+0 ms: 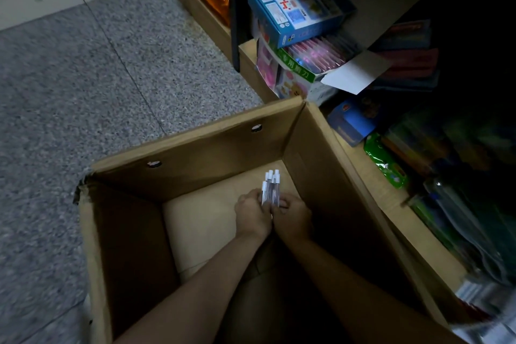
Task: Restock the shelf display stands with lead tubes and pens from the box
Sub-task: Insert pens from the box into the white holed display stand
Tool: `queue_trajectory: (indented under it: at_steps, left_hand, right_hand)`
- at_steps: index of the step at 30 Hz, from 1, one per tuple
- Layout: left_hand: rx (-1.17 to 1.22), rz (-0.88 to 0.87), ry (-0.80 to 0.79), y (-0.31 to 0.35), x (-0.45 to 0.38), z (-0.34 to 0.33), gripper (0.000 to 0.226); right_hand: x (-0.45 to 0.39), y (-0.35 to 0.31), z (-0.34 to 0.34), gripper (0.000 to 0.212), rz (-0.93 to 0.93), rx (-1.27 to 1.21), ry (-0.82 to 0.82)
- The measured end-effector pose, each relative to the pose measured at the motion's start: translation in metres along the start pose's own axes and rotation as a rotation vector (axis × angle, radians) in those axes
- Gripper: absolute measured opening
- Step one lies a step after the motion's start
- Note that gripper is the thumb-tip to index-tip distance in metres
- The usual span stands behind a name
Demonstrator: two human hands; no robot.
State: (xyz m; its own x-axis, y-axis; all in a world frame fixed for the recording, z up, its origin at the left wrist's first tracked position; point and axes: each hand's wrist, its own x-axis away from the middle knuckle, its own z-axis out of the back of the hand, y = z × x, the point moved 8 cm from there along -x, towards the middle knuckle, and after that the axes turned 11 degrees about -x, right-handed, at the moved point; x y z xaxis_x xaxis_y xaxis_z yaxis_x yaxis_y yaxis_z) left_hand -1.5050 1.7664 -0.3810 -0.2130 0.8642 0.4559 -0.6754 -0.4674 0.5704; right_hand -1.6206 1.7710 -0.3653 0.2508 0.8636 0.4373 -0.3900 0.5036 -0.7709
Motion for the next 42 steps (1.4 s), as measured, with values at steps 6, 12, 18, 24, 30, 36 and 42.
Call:
queue_trajectory:
  at_steps: [6, 12, 18, 24, 30, 36, 42]
  left_hand:
    - [0.263, 0.131, -0.123, -0.010, 0.006, -0.006, 0.021]
    - [0.792, 0.273, -0.299, -0.003, 0.047, 0.006, 0.018]
    - [0.986, 0.164, -0.457, 0.056, 0.091, 0.061, 0.023]
    - [0.931, -0.106, -0.558, 0.152, 0.152, 0.136, 0.028]
    - [0.861, -0.308, -0.352, 0.242, 0.219, 0.192, 0.024]
    - [0.963, -0.442, -0.452, 0.305, 0.269, 0.193, 0.018]
    - [0.717, -0.635, -0.508, 0.341, 0.286, 0.163, 0.013]
  right_hand:
    - [0.008, 0.010, -0.006, 0.018, -0.089, -0.203, -0.086]
    - [0.039, -0.009, 0.013, 0.022, -0.103, -0.443, -0.102]
    - [0.078, -0.061, 0.056, 0.032, -0.102, -0.609, -0.096]
    - [0.133, -0.149, 0.136, 0.028, 0.153, -0.617, -0.039]
    - [0.198, -0.217, 0.233, 0.019, 0.435, -0.601, 0.054]
    - [0.246, -0.233, 0.307, 0.027, 0.511, -0.751, 0.105]
    - [0.275, -0.213, 0.392, 0.072, 0.626, -0.658, 0.282]
